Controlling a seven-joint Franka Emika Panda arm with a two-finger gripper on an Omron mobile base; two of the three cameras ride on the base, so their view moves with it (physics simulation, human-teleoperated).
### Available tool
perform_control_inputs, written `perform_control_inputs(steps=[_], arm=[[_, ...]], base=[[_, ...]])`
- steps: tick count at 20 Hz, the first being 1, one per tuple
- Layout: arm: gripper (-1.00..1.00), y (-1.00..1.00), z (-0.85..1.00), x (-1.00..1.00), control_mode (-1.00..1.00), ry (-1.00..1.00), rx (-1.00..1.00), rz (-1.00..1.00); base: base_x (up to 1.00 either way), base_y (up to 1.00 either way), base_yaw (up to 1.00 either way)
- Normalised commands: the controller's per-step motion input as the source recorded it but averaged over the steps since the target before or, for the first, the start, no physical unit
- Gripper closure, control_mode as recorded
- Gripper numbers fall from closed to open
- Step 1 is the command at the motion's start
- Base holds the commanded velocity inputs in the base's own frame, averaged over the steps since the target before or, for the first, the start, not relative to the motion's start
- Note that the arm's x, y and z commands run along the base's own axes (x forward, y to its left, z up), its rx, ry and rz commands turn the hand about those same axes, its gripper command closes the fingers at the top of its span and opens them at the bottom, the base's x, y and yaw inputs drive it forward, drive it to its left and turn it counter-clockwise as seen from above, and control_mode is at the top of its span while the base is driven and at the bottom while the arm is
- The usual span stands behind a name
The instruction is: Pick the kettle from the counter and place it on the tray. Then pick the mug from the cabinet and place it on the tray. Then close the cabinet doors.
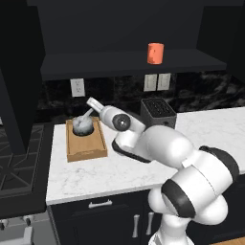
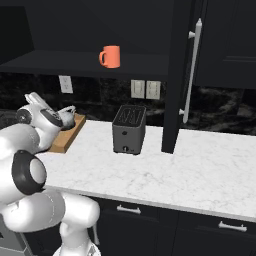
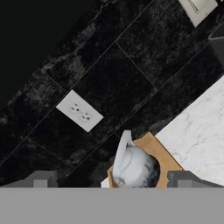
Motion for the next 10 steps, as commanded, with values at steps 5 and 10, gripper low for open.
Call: perform_control_inputs(steps=[5,10], arm=[[-1.00,-0.29,0.39,-0.20,-1.00,0.07,0.00,0.00],[-1.00,-0.33,0.45,-0.24,-1.00,0.10,0.00,0.00]], base=[[0.00,0.00,0.00],[0.00,0.00,0.00]])
